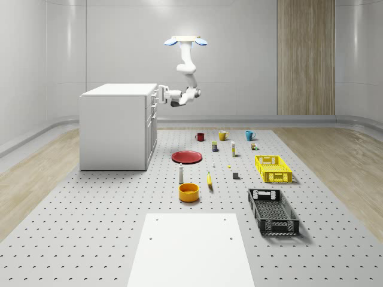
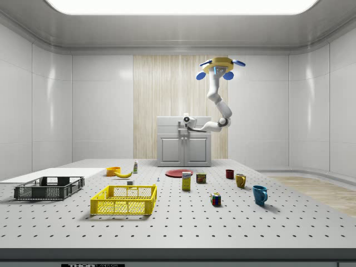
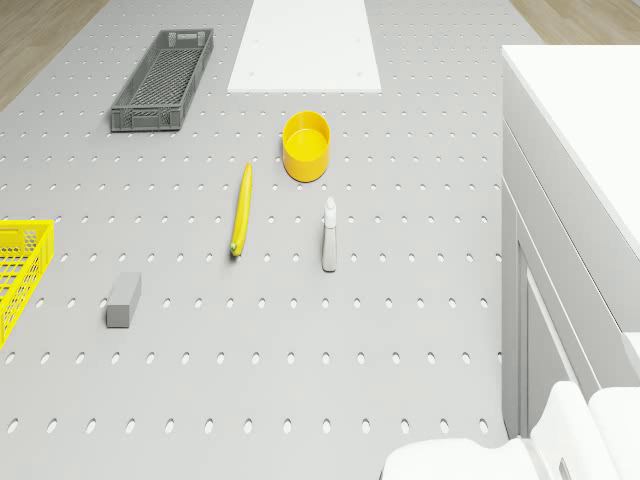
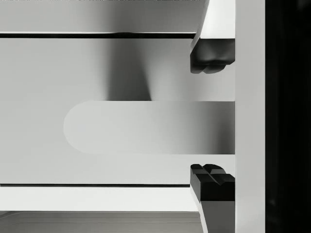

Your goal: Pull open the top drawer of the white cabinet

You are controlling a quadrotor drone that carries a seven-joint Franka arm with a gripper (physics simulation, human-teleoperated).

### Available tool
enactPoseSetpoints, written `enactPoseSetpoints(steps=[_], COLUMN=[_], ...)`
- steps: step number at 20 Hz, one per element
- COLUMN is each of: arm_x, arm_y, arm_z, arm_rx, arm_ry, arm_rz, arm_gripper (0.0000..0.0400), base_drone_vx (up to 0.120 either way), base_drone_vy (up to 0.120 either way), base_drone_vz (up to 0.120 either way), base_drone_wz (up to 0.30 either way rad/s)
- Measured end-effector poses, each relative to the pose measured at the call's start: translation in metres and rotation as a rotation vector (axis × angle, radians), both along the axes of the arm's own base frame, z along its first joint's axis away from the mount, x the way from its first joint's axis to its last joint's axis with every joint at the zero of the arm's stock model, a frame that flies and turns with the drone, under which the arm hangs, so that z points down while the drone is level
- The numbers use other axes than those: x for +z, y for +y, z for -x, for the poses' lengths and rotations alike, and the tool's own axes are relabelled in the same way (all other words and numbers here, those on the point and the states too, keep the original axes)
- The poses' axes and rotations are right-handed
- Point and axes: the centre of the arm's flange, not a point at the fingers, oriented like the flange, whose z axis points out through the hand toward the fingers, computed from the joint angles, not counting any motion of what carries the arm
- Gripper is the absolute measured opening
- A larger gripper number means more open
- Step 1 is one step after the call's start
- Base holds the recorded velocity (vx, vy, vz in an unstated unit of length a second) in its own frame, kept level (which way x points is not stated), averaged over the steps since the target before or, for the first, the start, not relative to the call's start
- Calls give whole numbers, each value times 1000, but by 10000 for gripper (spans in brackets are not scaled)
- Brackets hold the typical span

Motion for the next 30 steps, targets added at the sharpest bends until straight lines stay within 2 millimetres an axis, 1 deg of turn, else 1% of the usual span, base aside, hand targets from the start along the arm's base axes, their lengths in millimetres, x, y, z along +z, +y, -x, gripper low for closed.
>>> enactPoseSetpoints(steps=[2,4,5,6,9,10,11,13,14,15,16,17,18,21,23,24,25,28,30], arm_x=[1,1,2,9,6,10,4,3,8,3,2,2,-4,-3,-1,5,-2,-1,6], arm_y=[0,0,0,-1,-2,-4,-5,-7,-10,-12,-13,-16,-18,-25,-32,-36,-39,-50,-59], arm_z=[0,0,0,2,1,2,1,0,2,0,0,0,-1,-1,-1,1,-1,-1,2], arm_rx=[0,0,1,3,3,5,4,3,4,-1,-1,-1,-1,-1,0,2,0,0,2], arm_ry=[0,1,7,37,17,47,-1,-2,35,-9,-10,-8,-38,-27,-10,22,-20,-13,5], arm_rz=[0,0,6,26,23,30,25,18,29,21,17,14,8,3,4,17,13,7,20], arm_gripper=[179,153,160,214,180,215,190,160,203,180,163,152,144,123,126,178,161,131,185], base_drone_vx=[0,0,0,0,0,0,0,0,0,0,0,0,0,0,0,0,0,0,0], base_drone_vy=[0,0,0,0,0,0,0,0,0,0,0,0,0,0,0,0,0,0,0], base_drone_vz=[0,0,0,0,0,0,0,0,0,0,0,0,0,0,0,0,0,0,0], base_drone_wz=[0,0,0,0,0,0,0,0,0,0,0,0,0,0,0,0,0,0,0])
